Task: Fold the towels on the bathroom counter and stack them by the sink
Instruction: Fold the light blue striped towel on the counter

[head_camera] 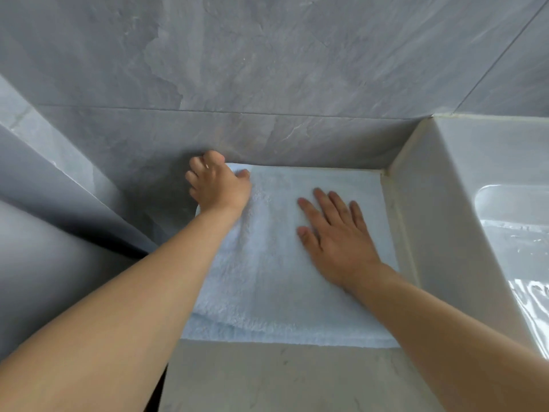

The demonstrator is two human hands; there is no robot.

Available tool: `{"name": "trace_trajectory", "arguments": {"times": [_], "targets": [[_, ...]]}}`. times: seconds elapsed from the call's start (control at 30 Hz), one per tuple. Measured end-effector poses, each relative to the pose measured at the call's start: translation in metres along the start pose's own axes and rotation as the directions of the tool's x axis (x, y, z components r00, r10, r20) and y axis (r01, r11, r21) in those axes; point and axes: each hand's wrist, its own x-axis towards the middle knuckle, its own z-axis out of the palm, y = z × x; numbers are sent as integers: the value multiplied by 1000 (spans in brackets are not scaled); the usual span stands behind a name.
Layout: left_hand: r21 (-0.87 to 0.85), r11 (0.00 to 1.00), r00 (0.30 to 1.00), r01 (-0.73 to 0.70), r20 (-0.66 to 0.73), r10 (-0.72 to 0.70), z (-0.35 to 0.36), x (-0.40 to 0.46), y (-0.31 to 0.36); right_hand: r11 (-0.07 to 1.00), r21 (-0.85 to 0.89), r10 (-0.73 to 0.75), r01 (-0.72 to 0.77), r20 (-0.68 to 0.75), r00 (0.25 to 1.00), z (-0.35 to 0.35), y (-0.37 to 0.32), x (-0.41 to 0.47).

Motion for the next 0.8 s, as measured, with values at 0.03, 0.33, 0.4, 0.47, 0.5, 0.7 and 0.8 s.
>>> {"name": "trace_trajectory", "arguments": {"times": [0.03, 0.33, 0.4, 0.47, 0.5, 0.7, 0.8], "targets": [[7, 1000, 1000, -22, -3, 22, -10, -6, -5, 1000, 3, 13, -13, -4, 1000, 4, 3, 1], [-209, 933, 906, 293, 372, -201, -108, -119, -95, 991, -135, -3, -5, -58, 998, -1, -12, 8], [-239, 920, 899, 312, 388, -204, -112, -132, -94, 985, -146, -107, 94, -87, 990, -3, -32, 12], [-268, 898, 881, 350, 420, -218, -114, -141, -91, 973, -123, -197, 193, -18, 980, 2, -49, 14], [-281, 887, 870, 367, 441, -220, -115, -143, -91, 971, -111, -210, 212, 31, 977, 7, -54, 13], [-313, 860, 747, 403, 655, -112, -126, -143, -96, 978, -105, -179, 181, 28, 983, 19, -51, 14], [-287, 895, 686, 341, 727, -29, -135, -142, -101, 976, -121, -177, 179, 30, 984, 18, -53, 14]]}}
